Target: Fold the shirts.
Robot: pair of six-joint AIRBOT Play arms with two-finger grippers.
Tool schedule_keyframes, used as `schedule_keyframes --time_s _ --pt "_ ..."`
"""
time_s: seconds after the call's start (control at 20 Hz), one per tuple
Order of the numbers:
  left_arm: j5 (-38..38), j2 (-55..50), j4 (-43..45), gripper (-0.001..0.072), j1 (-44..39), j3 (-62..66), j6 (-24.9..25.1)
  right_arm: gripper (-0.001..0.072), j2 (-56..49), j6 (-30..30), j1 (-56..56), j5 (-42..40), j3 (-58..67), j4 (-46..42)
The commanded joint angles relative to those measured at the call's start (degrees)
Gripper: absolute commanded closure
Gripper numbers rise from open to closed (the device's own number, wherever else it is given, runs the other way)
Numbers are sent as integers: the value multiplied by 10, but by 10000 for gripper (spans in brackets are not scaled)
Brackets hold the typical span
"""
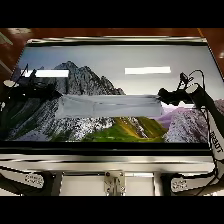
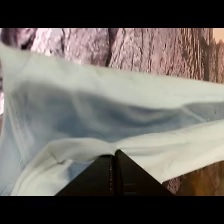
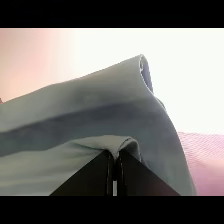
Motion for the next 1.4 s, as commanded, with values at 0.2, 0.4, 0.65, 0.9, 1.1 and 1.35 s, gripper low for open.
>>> schedule_keyframes --time_s 0.2,0.4,0.65,0.9,1.1,1.35 --pt "1 -43 -10 109 -7 14 -40 194 -26 1 2 -16 6 -3" --pt "-81 -43 -1 -9 11 39 -26 24 0 -30 -30 44 6 -25" --pt "-190 -43 -1 -9 19 59 -42 24 -12 -13 -82 101 6 12" --pt "-245 -38 -1 -9 7 59 -51 24 -76 -44 -68 97 6 133" --pt "-245 -34 -7 -9 2 60 -52 142 -106 -69 -48 86 6 175" --pt "-240 -34 -29 -7 -22 59 -56 646 -55 -150 -46 76 6 195"
